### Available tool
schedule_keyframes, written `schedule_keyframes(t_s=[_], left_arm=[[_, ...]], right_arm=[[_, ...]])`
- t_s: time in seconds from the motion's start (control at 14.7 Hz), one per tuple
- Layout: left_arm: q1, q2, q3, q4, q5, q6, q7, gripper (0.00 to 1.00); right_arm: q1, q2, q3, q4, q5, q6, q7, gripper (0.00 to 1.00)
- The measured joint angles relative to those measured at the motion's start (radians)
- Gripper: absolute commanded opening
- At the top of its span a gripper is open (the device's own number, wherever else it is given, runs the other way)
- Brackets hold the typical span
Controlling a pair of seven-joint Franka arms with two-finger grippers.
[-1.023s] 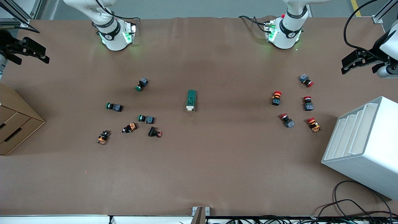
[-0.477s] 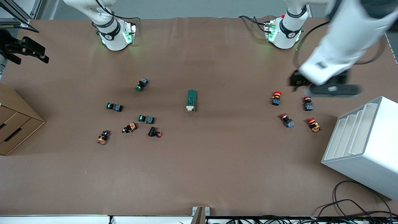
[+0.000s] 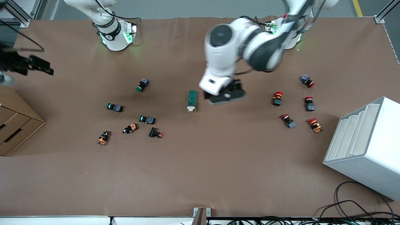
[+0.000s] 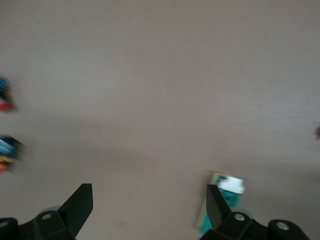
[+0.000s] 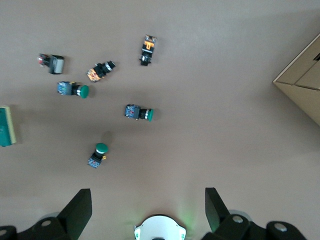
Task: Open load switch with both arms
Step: 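Move the left gripper over the green switch and hold its base, then reach the right gripper to the white handle while the left gripper holds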
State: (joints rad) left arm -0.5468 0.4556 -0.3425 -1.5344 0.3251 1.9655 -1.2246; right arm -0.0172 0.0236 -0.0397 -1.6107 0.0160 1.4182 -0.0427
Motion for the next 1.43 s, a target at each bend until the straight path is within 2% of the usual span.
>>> schedule_keyframes(t_s=[0.14,0.27,0.61,0.82,1.16,1.43], left_arm=[[-0.077,0.052,-0.001,0.001,0.048,0.068,-0.141,1.00],[-0.139,0.089,0.000,0.002,0.106,0.119,-0.237,1.00],[-0.272,0.189,-0.001,-0.013,0.383,0.152,-0.437,0.99],[-0.321,0.230,-0.002,-0.093,0.622,0.180,-0.573,0.99],[-0.334,0.237,-0.003,-0.275,0.959,0.250,-0.857,0.99],[-0.362,0.255,-0.005,-0.337,1.142,0.255,-1.088,0.99]], right_arm=[[0.001,0.073,0.001,0.004,-0.004,0.028,0.004,1.00],[0.016,0.100,0.005,0.008,-0.002,0.050,0.100,1.00],[0.213,0.115,0.021,0.014,0.019,0.099,0.684,1.00],[0.339,0.180,0.024,0.013,0.061,0.161,1.087,1.00],[0.481,0.365,0.024,0.028,0.092,0.311,1.657,1.00],[0.543,0.575,0.024,0.179,0.134,0.338,1.953,1.00]])
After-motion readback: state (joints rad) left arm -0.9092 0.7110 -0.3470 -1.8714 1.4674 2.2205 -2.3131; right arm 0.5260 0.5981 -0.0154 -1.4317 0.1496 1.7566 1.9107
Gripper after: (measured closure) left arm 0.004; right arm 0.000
